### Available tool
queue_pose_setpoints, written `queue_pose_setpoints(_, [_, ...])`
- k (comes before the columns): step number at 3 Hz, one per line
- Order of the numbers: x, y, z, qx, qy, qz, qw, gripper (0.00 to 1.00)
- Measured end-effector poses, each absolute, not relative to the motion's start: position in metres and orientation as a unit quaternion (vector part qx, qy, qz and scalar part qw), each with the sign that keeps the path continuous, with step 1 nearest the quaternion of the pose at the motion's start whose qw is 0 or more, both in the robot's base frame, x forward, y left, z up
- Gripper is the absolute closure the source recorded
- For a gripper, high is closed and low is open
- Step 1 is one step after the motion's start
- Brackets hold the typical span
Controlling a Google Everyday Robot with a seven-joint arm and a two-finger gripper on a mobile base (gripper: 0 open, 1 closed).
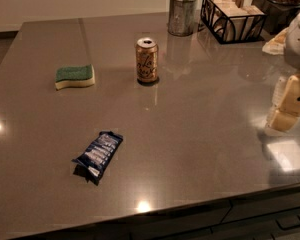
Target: Pick rxbar blueberry
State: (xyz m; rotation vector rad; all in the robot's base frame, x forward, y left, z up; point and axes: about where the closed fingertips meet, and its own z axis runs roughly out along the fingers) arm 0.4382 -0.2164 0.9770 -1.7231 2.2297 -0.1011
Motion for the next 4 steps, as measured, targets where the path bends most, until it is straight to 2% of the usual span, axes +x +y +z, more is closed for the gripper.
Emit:
queue_pose_setpoints(2, [0.441, -0.206, 0.977, -0.620, 0.768, -0.027, 0.158, 0.00])
queue_pose_setpoints(4, [0.455, -0.119, 0.950, -0.728, 0.668, 0.008, 0.157, 0.00])
